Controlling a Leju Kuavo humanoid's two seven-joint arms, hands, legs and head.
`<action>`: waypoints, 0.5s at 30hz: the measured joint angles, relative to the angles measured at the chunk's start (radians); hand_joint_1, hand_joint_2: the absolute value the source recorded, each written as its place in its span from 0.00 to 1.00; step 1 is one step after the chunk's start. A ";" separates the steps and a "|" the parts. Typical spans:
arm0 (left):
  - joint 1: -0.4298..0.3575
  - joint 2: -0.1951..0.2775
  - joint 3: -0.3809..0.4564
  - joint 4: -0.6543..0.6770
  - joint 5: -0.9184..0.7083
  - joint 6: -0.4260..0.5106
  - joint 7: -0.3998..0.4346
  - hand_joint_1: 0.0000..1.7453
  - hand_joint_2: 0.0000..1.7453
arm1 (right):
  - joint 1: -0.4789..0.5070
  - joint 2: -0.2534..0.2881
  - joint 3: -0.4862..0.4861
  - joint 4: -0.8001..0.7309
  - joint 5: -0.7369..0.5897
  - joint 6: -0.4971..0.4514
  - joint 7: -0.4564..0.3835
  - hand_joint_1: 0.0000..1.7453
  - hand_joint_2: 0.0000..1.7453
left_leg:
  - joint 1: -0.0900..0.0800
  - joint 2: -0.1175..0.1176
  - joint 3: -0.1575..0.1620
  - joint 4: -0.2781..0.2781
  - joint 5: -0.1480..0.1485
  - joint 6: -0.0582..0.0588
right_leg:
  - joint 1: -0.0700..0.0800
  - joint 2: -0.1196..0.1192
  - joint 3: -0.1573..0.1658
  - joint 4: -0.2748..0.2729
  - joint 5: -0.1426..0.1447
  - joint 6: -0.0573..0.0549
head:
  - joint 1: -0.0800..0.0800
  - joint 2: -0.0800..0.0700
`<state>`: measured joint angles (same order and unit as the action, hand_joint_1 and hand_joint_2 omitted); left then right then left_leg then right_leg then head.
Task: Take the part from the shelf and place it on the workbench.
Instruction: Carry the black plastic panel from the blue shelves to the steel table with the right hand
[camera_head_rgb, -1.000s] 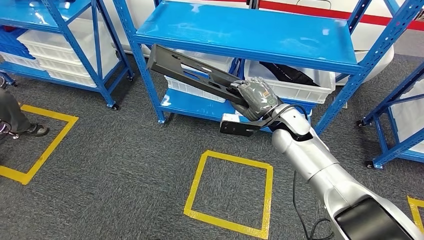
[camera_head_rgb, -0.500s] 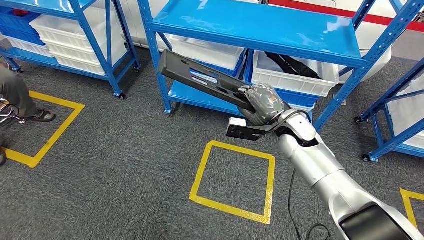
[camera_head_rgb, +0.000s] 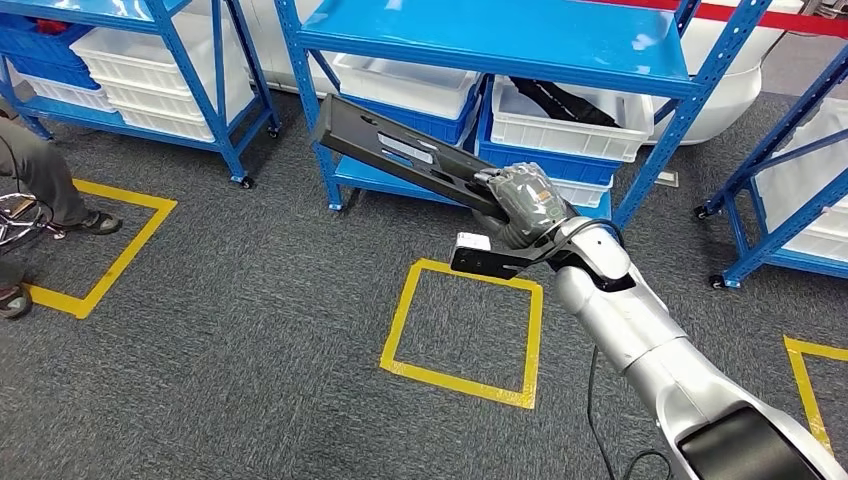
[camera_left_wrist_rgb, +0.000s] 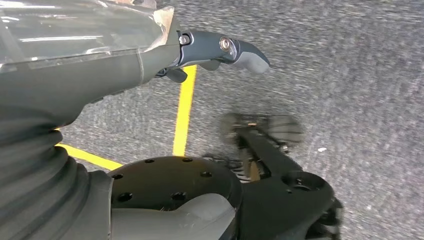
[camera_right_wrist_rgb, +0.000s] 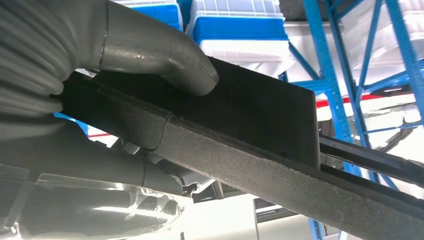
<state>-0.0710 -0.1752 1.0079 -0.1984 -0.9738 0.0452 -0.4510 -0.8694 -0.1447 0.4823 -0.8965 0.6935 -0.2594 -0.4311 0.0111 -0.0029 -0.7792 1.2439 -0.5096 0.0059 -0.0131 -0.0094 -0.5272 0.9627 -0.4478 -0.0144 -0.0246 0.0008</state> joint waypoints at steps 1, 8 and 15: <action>0.000 0.000 0.000 0.000 0.000 0.001 0.000 0.00 1.00 | 0.000 0.001 0.000 0.000 0.000 0.000 0.000 1.00 1.00 | 0.006 0.000 -0.001 0.052 -0.003 -0.007 | -0.001 0.000 -0.018 0.003 0.013 0.004 | 0.000 0.000; -0.005 -0.001 0.000 0.000 0.000 0.005 0.000 0.00 1.00 | -0.005 0.000 -0.004 0.000 0.000 -0.002 -0.007 1.00 1.00 | 0.020 -0.010 0.234 -0.200 0.005 -0.021 | -0.007 -0.001 -0.115 0.051 0.066 0.054 | -0.002 0.000; -0.006 -0.001 0.000 0.000 0.000 0.006 0.001 0.00 1.00 | -0.001 -0.006 -0.006 0.004 -0.001 -0.002 -0.009 1.00 1.00 | 0.004 0.001 0.149 -0.222 0.097 0.047 | -0.009 0.005 -0.211 0.265 -0.086 0.055 | 0.012 0.000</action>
<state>-0.0775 -0.1758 1.0079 -0.1984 -0.9743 0.0513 -0.4497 -0.8708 -0.1511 0.4765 -0.8921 0.6921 -0.2616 -0.4402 0.0155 -0.0014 -0.6301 1.0214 -0.4131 0.0533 -0.0218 -0.0048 -0.7383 1.2275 -0.5340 0.0401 -0.0130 0.0008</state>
